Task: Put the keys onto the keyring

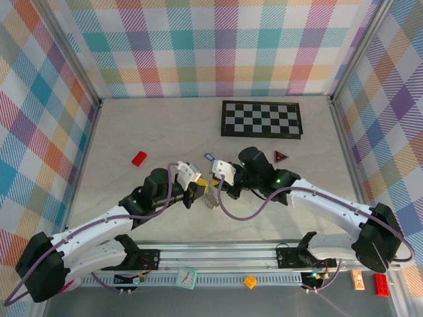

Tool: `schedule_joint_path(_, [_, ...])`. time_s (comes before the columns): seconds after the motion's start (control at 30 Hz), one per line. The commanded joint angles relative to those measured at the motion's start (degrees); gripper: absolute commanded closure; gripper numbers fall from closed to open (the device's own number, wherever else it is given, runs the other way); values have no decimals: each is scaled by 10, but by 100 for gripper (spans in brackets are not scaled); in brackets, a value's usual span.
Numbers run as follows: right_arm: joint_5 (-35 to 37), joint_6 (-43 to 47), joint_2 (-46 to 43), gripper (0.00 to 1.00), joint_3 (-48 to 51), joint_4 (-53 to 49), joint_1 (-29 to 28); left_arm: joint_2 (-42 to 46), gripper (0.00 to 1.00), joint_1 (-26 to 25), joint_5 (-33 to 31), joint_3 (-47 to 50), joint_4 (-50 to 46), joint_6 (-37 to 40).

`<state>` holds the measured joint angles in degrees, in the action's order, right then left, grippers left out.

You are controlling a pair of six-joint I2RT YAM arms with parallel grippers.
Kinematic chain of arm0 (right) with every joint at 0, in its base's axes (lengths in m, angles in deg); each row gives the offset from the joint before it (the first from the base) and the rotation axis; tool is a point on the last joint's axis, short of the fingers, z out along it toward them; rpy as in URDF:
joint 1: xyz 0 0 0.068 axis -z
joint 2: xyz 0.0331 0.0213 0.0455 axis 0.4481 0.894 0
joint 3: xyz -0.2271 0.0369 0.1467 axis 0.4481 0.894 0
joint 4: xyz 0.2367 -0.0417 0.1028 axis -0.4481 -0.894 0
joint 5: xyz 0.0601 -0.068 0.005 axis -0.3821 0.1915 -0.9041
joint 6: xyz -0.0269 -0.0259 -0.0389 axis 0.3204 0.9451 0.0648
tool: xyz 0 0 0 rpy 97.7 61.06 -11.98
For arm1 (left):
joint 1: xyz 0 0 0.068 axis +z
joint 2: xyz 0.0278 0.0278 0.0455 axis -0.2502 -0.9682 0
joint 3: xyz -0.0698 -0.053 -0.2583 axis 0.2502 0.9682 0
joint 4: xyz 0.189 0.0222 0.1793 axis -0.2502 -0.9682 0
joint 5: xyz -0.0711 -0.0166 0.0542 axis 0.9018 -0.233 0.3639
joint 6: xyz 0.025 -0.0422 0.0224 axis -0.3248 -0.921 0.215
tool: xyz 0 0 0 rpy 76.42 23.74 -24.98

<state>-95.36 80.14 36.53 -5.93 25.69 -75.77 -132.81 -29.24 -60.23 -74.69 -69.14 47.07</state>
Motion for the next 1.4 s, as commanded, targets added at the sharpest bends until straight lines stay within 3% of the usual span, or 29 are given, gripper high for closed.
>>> schedule_joint_path(0.0, [-17,-4,6,100,-8,13,-1,0,100,4,4,-4,30,-8])
schedule_joint_path(0.3, [25,-2,-1,100,2,37,-1,-1,100,3,4,-3,31,-8])
schedule_joint_path(0.87, [-25,6,6,100,-5,3,-2,-6,100,3,4,-5,32,-8])
schedule_joint_path(1.37, [-17,4,10,100,-7,6,-2,-4,100,4,5,-4,35,-8])
